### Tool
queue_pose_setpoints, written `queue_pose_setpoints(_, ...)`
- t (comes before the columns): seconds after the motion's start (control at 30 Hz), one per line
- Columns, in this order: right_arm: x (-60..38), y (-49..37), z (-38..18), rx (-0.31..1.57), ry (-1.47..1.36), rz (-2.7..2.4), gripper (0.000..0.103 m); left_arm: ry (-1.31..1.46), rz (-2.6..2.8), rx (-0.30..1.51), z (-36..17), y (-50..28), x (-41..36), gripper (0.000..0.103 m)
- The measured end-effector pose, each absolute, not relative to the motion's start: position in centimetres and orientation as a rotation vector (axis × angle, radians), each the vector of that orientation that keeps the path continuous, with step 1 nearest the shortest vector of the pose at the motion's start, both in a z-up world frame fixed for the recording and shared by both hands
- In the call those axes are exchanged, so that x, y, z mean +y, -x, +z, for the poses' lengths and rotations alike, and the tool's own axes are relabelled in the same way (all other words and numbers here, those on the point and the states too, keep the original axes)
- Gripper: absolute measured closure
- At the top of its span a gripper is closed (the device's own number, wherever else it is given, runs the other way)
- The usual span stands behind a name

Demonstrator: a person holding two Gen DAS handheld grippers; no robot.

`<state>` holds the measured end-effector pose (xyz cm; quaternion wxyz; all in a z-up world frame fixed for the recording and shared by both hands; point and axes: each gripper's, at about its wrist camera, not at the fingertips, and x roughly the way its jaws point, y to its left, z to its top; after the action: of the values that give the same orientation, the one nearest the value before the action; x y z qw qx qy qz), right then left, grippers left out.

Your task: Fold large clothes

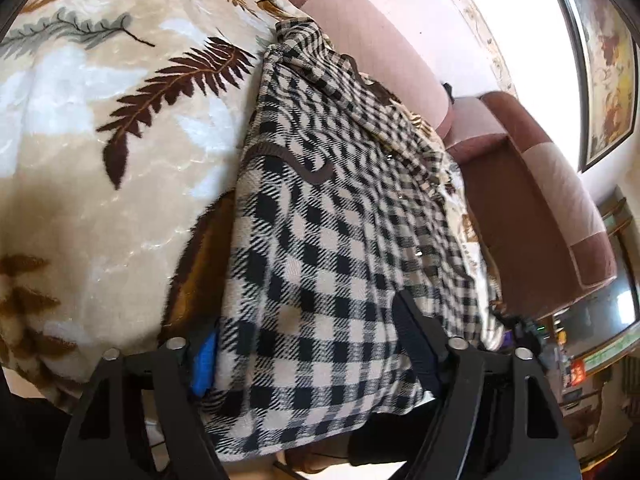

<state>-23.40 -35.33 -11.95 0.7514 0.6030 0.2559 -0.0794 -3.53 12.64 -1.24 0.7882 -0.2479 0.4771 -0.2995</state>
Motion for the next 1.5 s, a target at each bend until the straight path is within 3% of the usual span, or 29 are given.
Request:
queue_pose_setpoints(0.1,-34.0,22.1,-12.1,0.604,-1.273,-0.108,0.038,0.521,-0.653,1.026,-1.2,3.5,12.1,0.018)
queue_pose_setpoints(0.47,-29.2,20.8,-11.9,0.732,-1.102,-0.02,0.039,0.543,-0.703,1.06,-1.4,4.7,12.3,0.018)
queue_pose_setpoints(0.57,-28.5,20.9,-11.5,0.745,-1.048,-0.051,0.045,0.516,-0.677,1.06,-1.4,5.2,12.2,0.029)
queue_pose_setpoints(0.63,-28.1,21.0,-11.3,0.751,-1.023,-0.06,0.048,0.468,-0.609,1.056,-1.4,5.7,12.1,0.054)
queue_pose_setpoints(0.7,-27.9,21.0,-11.2,0.754,-1.009,-0.06,0.05,0.431,-0.562,1.047,-1.4,6.1,12.2,0.064)
queue_pose_setpoints(0.83,-28.0,21.1,-11.4,0.758,-1.009,-0.064,0.054,0.43,-0.544,1.043,-1.5,6.2,12.2,0.062)
queue_pose_setpoints(0.9,-28.0,21.2,-11.3,0.769,-0.989,-0.085,0.068,0.385,-0.537,1.038,-1.3,6.3,11.6,0.062)
queue_pose_setpoints(0.93,-28.1,21.3,-11.3,0.777,-0.975,-0.098,0.072,0.352,-0.533,1.04,-1.1,6.3,11.3,0.066)
queue_pose_setpoints(0.97,-28.1,21.3,-11.2,0.784,-0.962,-0.111,0.081,0.313,-0.52,1.039,-0.8,6.3,11.1,0.078)
queue_pose_setpoints(1.0,-28.2,21.5,-11.2,0.786,-0.961,-0.116,0.087,0.304,-0.515,1.043,-0.6,6.1,11.1,0.097)
queue_pose_setpoints(1.07,-28.7,22.0,-11.1,0.764,-0.996,-0.091,0.092,0.367,-0.538,1.046,-0.3,5.8,11.9,0.097)
queue_pose_setpoints(1.5,-28.6,20.2,-5.0,0.693,-0.876,-0.004,0.094,0.399,-0.545,1.012,3.7,4.5,12.4,0.097)
